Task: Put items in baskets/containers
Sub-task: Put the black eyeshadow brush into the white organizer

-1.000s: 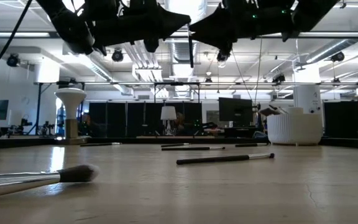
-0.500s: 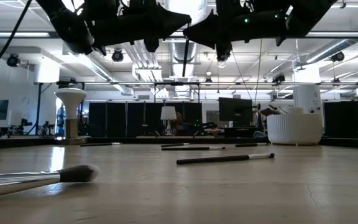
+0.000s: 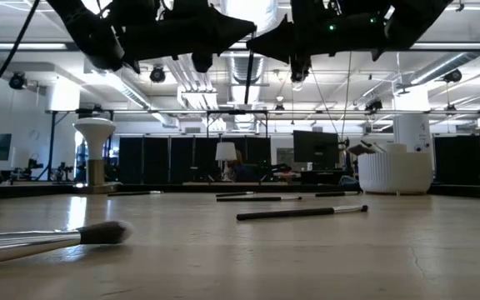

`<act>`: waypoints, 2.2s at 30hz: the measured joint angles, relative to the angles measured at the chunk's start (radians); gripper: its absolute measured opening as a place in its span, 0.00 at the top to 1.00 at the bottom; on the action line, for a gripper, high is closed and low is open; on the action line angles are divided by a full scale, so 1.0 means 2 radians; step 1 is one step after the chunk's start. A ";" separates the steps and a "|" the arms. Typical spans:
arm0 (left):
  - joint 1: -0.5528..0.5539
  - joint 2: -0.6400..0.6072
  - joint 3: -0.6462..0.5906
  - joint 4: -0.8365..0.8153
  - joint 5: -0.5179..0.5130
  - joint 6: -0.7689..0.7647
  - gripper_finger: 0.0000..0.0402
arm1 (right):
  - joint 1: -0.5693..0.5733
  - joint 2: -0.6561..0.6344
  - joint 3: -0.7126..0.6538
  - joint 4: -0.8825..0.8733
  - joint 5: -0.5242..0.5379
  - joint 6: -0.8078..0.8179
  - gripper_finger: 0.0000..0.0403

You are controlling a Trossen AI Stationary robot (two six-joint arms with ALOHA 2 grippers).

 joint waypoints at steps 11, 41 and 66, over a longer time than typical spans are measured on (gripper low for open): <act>0.006 -0.087 -0.041 -0.122 -0.004 0.028 0.84 | -0.009 -0.055 0.000 -0.054 0.066 -0.018 0.96; 0.006 -0.096 -0.195 -0.009 -0.005 0.040 0.84 | -0.335 -0.167 -0.095 -0.221 0.170 0.047 0.97; 0.006 -0.096 -0.196 -0.014 -0.005 0.039 0.84 | -0.362 -0.167 -0.141 -0.251 0.124 0.119 0.96</act>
